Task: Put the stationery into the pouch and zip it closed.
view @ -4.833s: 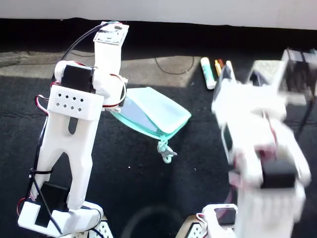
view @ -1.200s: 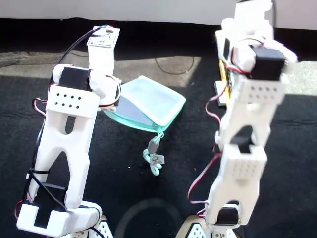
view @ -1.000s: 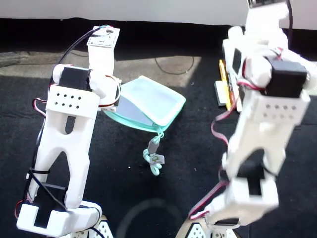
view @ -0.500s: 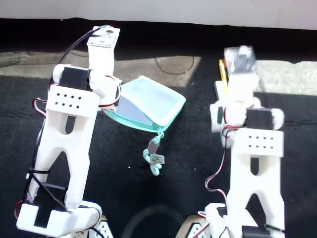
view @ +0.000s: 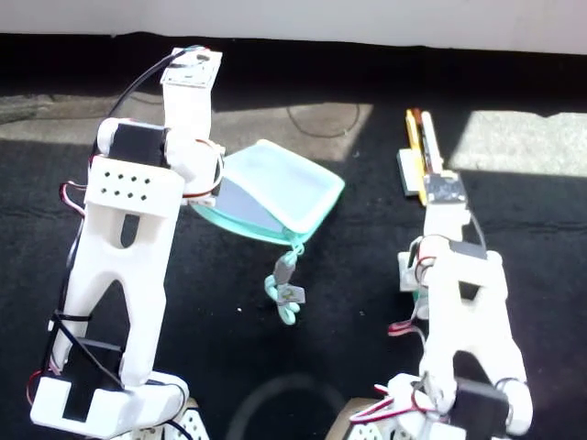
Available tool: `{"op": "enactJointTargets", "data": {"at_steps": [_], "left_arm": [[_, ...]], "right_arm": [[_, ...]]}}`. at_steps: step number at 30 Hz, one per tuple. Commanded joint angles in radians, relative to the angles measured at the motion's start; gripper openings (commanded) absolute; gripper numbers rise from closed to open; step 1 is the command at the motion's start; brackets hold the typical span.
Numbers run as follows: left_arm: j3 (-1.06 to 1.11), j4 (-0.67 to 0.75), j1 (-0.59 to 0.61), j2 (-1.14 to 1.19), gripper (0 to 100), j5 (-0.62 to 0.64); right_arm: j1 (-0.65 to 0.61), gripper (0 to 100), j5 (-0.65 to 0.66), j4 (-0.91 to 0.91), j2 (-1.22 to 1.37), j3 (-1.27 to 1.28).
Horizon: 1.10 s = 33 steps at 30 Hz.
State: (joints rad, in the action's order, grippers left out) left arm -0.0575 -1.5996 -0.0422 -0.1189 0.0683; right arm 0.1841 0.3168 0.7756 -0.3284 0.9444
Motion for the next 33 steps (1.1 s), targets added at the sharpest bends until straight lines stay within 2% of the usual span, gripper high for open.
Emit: {"op": "enactJointTargets", "data": {"at_steps": [1,4,9,16,21,28,33], "left_arm": [[0.004,0.009,-0.021,0.002,1,-0.038],[0.004,0.009,-0.048,0.002,1,-0.095],[0.004,0.009,-0.056,0.002,1,-0.101],[0.005,0.009,-0.056,0.004,1,-0.055],[0.005,0.009,-0.058,0.004,1,-0.029],[0.005,0.009,-0.056,0.004,1,-0.031],[0.005,0.009,-0.051,0.004,1,-0.031]], "right_arm": [[0.015,0.9,0.02,-0.024,0.087,-0.015],[0.008,3.3,0.021,-0.022,0.162,-0.016],[0.007,16.9,0.021,0.021,0.162,-0.027],[0.007,16.9,0.017,0.128,0.03,-0.038],[-0.025,16.9,-0.021,0.272,-0.054,-0.194],[-0.133,16.9,-0.109,0.444,0.18,-0.463],[-0.131,16.9,-0.146,0.53,0.354,-0.61]]}}
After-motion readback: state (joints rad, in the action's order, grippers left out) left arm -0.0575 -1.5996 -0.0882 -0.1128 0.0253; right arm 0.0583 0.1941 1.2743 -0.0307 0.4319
